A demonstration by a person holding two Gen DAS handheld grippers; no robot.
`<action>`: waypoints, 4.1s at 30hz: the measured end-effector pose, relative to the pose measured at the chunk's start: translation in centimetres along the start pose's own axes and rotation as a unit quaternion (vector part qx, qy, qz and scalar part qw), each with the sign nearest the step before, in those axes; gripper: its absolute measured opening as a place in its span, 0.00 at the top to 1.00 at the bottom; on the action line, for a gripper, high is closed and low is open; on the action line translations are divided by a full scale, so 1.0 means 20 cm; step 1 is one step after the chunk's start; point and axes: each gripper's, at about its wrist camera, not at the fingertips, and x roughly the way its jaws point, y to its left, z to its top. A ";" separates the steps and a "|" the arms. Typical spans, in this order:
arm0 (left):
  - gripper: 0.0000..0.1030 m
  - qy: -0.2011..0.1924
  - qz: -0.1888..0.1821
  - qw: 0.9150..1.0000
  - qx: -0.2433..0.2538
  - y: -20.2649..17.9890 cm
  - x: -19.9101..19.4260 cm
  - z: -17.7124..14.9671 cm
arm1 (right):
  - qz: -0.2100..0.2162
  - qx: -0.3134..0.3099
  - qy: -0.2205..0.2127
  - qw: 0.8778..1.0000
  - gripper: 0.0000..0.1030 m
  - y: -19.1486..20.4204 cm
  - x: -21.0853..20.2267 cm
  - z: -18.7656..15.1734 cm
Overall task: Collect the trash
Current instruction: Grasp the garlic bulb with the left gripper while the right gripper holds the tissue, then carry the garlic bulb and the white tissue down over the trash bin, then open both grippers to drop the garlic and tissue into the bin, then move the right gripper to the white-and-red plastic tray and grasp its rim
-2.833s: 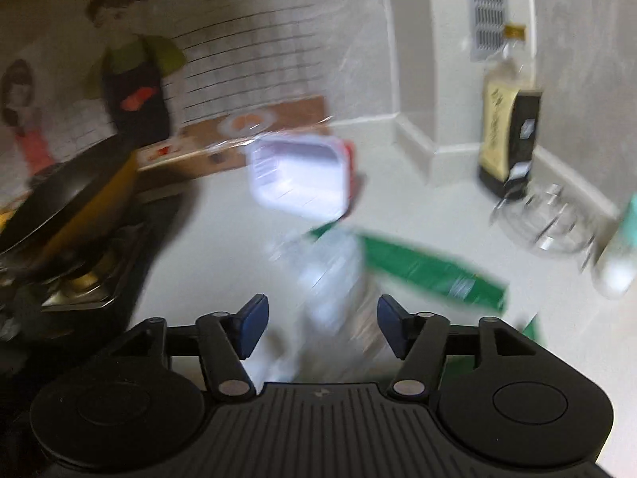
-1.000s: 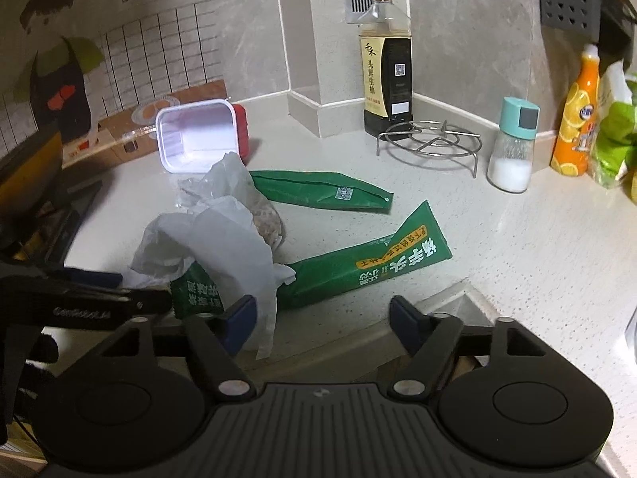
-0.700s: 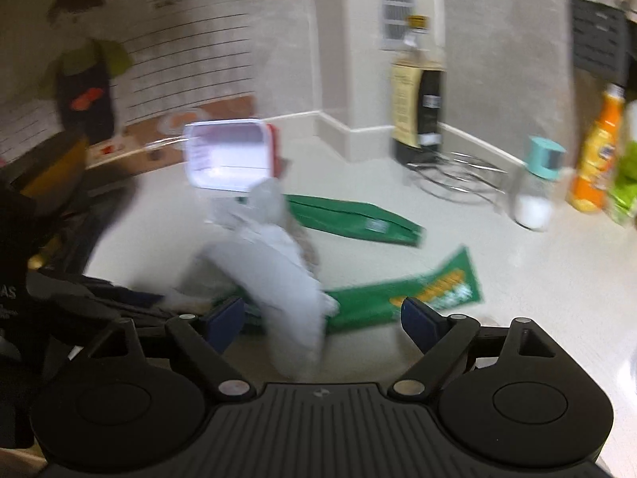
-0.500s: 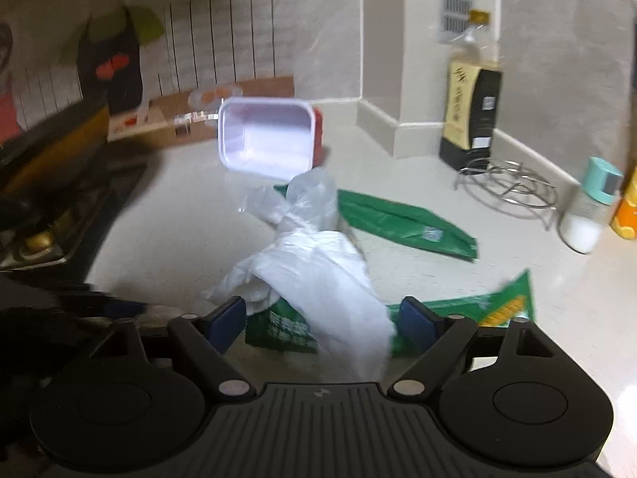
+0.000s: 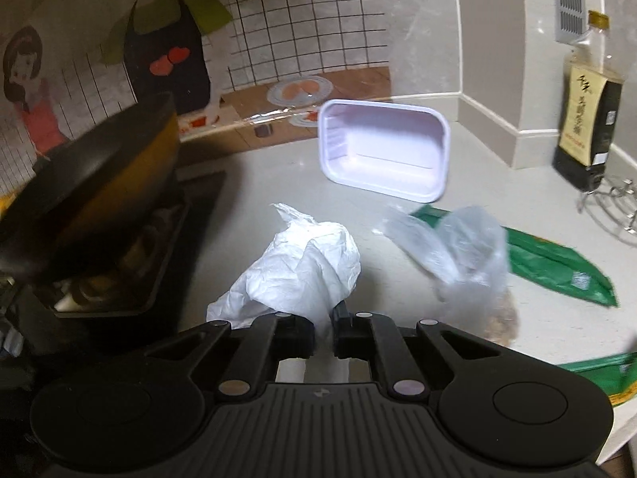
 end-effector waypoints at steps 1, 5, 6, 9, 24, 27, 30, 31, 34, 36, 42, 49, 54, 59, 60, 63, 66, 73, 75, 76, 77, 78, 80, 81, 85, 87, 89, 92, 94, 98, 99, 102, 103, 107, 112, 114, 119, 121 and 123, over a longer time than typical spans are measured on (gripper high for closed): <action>0.41 0.000 -0.003 1.000 -0.001 0.01 0.00 0.00 | 0.006 0.005 0.000 1.000 0.92 0.01 0.00 0.00; 0.41 -0.003 0.001 1.000 -0.006 0.03 -0.02 -0.03 | 0.010 0.008 -0.007 1.000 0.92 0.07 -0.07 -0.02; 0.41 -0.006 0.001 1.000 -0.011 0.04 -0.05 -0.05 | 0.012 0.009 -0.006 1.000 0.92 0.08 -0.09 -0.04; 0.41 -0.019 0.000 1.000 -0.013 0.01 -0.12 -0.09 | 0.024 0.010 -0.010 1.000 0.92 0.10 -0.18 -0.10; 0.41 0.030 -0.048 0.998 0.036 -0.46 -0.36 -0.59 | 0.032 0.062 -0.051 0.996 0.92 -0.05 -0.93 -0.74; 0.41 0.057 -0.052 0.996 0.051 -0.54 -0.32 -0.70 | 0.017 0.078 -0.045 0.996 0.92 -0.13 -1.02 -0.90; 0.41 0.091 -0.058 0.992 0.059 -0.59 -0.27 -0.81 | 0.003 0.102 -0.042 0.994 0.92 -0.21 -1.08 -1.04; 0.41 0.101 -0.058 0.991 0.060 -0.61 -0.24 -0.84 | -0.002 0.111 -0.043 0.993 0.92 -0.24 -1.10 -1.09; 0.41 0.132 -0.063 0.987 0.062 -0.63 -0.17 -0.93 | -0.031 0.139 -0.042 0.989 0.92 -0.32 -1.14 -1.22; 0.41 0.155 -0.062 0.984 0.062 -0.63 -0.10 -0.98 | -0.059 0.158 -0.041 0.985 0.92 -0.38 -1.16 -1.30; 0.41 0.249 -0.061 0.964 0.074 -0.65 0.27 -1.16 | -0.152 0.217 -0.034 0.964 0.92 -0.59 -1.26 -1.53; 0.41 0.341 -0.074 0.934 0.073 -0.78 0.88 -1.38 | -0.221 0.282 0.008 0.933 0.92 -0.78 -1.29 -1.77; 0.42 0.369 -0.058 0.924 0.085 -0.82 1.34 -1.58 | -0.257 0.292 0.044 0.920 0.92 -0.82 -1.22 -1.83; 0.43 0.383 -0.065 0.921 0.037 -0.74 1.47 -1.61 | -0.265 0.304 0.062 0.913 0.92 -0.84 -1.19 -1.87; 0.43 0.378 -0.070 0.923 0.032 -0.73 1.45 -1.58 | -0.265 0.305 0.066 0.912 0.92 -0.84 -1.18 -1.88; 0.43 0.362 -0.092 0.927 0.022 -0.68 1.32 -1.49 | -0.253 0.318 0.076 0.911 0.92 -0.88 -1.12 -1.89; 0.43 0.342 -0.106 0.934 0.014 -0.62 1.14 -1.41 | -0.233 0.321 0.093 0.913 0.92 -0.92 -1.00 -1.88; 0.43 0.304 -0.118 0.945 -0.004 -0.48 0.78 -1.26 | -0.208 0.295 0.161 0.918 0.92 -1.00 -0.52 -1.82; 0.43 0.293 -0.123 0.948 -0.008 -0.46 0.70 -1.23 | -0.200 0.297 0.191 0.914 0.92 -1.04 -0.37 -1.84; 0.43 0.286 -0.126 0.950 -0.007 -0.46 0.66 -1.21 | -0.198 0.301 0.209 0.909 0.92 -1.06 -0.29 -1.87; 0.43 0.280 -0.127 0.951 -0.005 -0.44 0.63 -1.20 | -0.194 0.307 0.227 0.904 0.92 -1.09 -0.21 -1.90; 0.43 0.275 -0.128 0.953 -0.004 -0.43 0.59 -1.19 | -0.190 0.313 0.242 0.898 0.92 -1.11 -0.14 -1.93; 0.43 0.265 -0.127 0.956 -0.005 -0.40 0.55 -1.17 | -0.179 0.326 0.270 0.888 0.91 -1.15 0.01 -1.98; 0.43 0.262 -0.126 0.957 -0.004 -0.39 0.53 -1.16 | -0.178 0.331 0.284 0.882 0.90 -1.16 0.05 -2.02; 0.43 0.249 -0.120 0.961 -0.015 -0.34 0.48 -1.16 | -0.168 0.374 0.288 0.865 0.62 -1.21 0.10 -2.06; 0.43 0.246 -0.116 0.962 -0.021 -0.32 0.46 -1.15 | -0.167 0.391 0.264 0.865 0.49 -1.22 0.06 -2.04; 0.43 0.244 -0.111 0.963 -0.021 -0.31 0.45 -1.15 | -0.166 0.396 0.244 0.870 0.47 -1.22 -0.01 -2.00; 0.43 0.237 -0.112 0.965 -0.013 -0.33 0.41 -1.12 | -0.176 0.383 0.224 0.879 0.47 -1.20 -0.13 -1.92; 0.43 0.226 -0.116 0.967 -0.001 -0.36 0.36 -1.08 | -0.183 0.360 0.205 0.892 0.47 -1.15 -0.22 -1.83; 0.43 0.187 -0.137 0.973 0.015 -0.45 0.20 -0.94 | -0.171 0.267 0.137 0.938 0.47 -0.93 -0.48 -1.56; 0.43 0.173 -0.142 0.974 0.016 -0.47 0.16 -0.89 | -0.166 0.237 0.118 0.950 0.47 -0.87 -0.56 -1.49; 0.43 0.119 -0.142 0.982 0.023 -0.51 0.02 -0.70 | -0.152 0.152 0.047 0.975 0.47 -0.68 -0.73 -1.22; 0.43 0.096 -0.135 0.986 0.024 -0.51 -0.02 -0.63 | -0.145 0.132 0.023 0.980 0.47 -0.62 -0.77 -1.12; 0.43 0.020 -0.062 0.997 0.032 -0.48 -0.14 -0.38 | -0.113 0.086 -0.052 0.988 0.42 -0.48 -0.83 -0.72; 0.43 -0.013 -0.037 0.999 0.023 -0.36 -0.15 -0.20 | -0.080 0.039 -0.071 0.994 0.41 -0.34 -0.57 -0.19; 0.43 -0.014 -0.047 0.999 0.019 -0.31 -0.12 -0.16 | -0.079 0.020 -0.067 0.994 0.41 -0.29 -0.41 0.04; 0.43 -0.018 -0.068 0.998 0.001 -0.15 -0.02 -0.09 | -0.138 0.012 -0.013 0.990 0.41 -0.28 0.20 0.51; 0.43 -0.018 -0.077 0.997 -0.010 -0.10 0.00 -0.08 | -0.190 -0.026 0.000 0.981 0.41 -0.29 0.40 0.60; 0.43 -0.013 -0.085 0.996 -0.023 -0.03 0.01 -0.07 | -0.234 -0.077 0.024 0.969 0.41 -0.28 0.60 0.66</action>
